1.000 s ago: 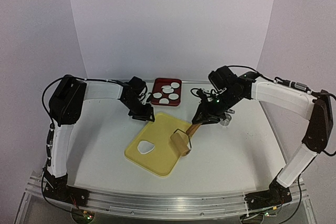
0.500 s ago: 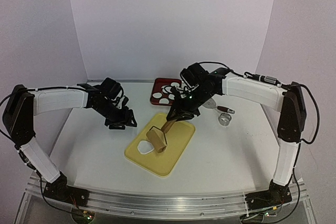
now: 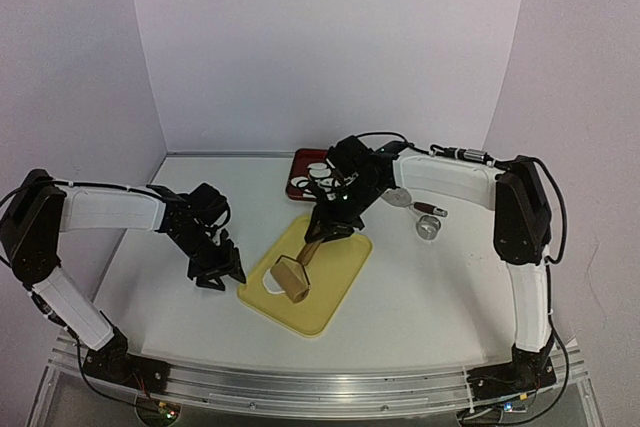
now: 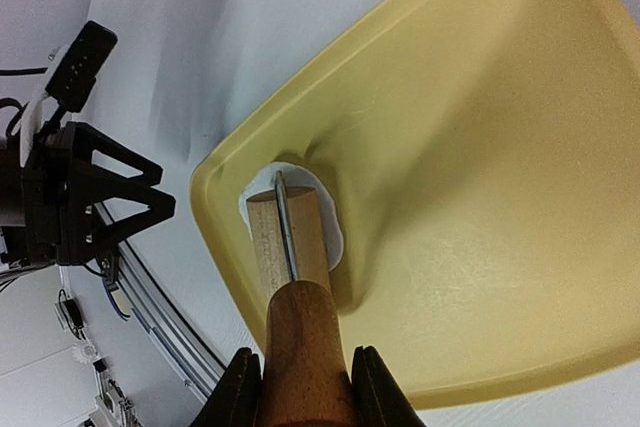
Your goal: Roll out the dumpling wrappers from the dough
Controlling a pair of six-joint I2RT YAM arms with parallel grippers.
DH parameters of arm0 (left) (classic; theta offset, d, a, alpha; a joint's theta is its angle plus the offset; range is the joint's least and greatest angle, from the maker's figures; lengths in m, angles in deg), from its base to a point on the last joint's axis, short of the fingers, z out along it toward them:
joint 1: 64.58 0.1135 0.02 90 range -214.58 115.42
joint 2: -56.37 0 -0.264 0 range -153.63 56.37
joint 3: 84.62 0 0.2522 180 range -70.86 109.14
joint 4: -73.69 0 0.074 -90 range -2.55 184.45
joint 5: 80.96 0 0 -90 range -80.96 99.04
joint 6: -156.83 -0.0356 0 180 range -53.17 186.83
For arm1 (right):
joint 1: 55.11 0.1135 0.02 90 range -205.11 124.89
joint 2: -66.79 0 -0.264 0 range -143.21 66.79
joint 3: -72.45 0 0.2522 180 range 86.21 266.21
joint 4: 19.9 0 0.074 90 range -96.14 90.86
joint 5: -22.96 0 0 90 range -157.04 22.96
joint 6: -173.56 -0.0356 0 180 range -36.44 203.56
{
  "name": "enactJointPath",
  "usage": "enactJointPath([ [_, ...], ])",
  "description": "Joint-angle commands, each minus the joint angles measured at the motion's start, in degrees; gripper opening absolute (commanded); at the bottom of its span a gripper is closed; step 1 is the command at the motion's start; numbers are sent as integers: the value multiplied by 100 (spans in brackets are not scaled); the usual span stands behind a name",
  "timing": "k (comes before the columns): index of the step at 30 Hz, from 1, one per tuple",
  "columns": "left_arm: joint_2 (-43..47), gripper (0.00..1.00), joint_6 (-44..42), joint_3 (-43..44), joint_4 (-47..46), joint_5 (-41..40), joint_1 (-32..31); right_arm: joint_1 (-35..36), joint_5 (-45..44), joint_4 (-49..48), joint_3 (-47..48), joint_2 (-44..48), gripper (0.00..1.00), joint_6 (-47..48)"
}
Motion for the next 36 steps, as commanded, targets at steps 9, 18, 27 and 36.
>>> enactJointPath([
  [9,-845,38,-64,464,78,-387,-128,37,-55,119,687,-292,0,385],
  [18,-1232,12,-260,521,-65,-407,-138,73,-502,679,817,-756,0,659],
  [27,-1377,0,-340,619,-28,-502,-137,401,-833,1216,966,-1260,0,749],
  [36,-1550,0,-408,777,-3,-509,-137,581,-958,1315,965,-1520,0,710],
])
